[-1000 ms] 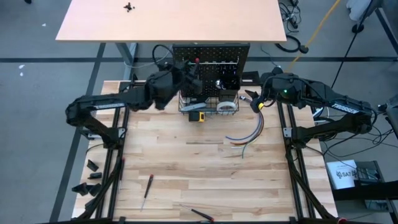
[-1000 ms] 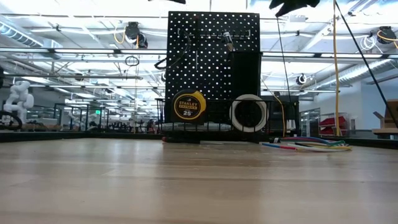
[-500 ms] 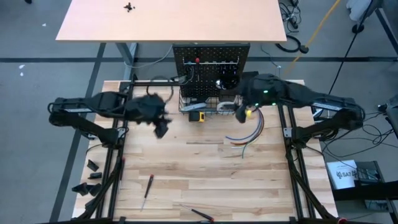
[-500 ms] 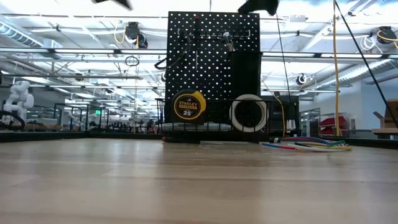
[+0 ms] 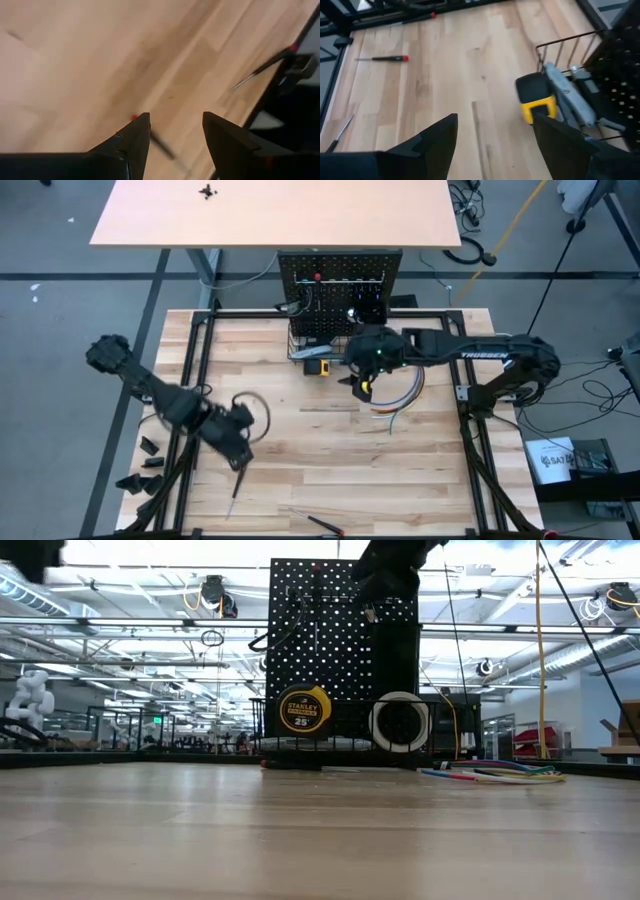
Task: Hang tools onto peg board
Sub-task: Hang the screwdriver on the pegboard
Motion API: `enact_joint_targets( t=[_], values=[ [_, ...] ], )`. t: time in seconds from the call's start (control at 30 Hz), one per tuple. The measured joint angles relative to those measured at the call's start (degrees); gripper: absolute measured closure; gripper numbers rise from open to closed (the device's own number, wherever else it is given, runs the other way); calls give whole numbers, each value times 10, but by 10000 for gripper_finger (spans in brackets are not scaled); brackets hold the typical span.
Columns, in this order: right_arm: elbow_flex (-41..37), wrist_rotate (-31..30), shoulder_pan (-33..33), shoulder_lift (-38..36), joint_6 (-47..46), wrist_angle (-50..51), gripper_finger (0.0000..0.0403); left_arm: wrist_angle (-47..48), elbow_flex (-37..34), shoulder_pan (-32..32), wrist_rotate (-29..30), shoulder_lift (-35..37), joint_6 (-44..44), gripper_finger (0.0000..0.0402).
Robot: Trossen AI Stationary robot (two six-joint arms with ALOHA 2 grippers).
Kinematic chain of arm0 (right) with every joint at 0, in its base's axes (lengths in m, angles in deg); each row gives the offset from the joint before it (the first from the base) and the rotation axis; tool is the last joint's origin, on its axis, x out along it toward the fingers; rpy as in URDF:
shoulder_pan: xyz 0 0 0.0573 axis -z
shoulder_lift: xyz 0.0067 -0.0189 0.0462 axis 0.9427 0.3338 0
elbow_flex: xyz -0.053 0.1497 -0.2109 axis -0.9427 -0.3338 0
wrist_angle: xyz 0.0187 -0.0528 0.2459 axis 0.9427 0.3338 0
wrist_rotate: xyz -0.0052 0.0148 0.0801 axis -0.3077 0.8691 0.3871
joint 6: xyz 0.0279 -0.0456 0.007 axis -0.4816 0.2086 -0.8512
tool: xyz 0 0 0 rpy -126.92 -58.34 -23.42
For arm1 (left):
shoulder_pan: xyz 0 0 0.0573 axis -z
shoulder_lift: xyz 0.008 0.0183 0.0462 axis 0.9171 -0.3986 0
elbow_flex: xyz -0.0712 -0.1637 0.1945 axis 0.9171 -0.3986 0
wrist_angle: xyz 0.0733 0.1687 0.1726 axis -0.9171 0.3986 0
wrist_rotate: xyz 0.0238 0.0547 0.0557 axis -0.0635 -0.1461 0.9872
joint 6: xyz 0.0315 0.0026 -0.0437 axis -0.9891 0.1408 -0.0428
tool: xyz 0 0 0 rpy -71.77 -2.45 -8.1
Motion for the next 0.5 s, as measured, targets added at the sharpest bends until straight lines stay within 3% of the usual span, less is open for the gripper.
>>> enact_joint_targets(
  t=[0.23,0.5],
  values=[
    [0,0,-21,5,10,-2,149,-37,-47,89,38,-77,232,217],
    [0,0,-22,3,32,5,149,-83,-47,120,6,-183,310,217]
  ],
)
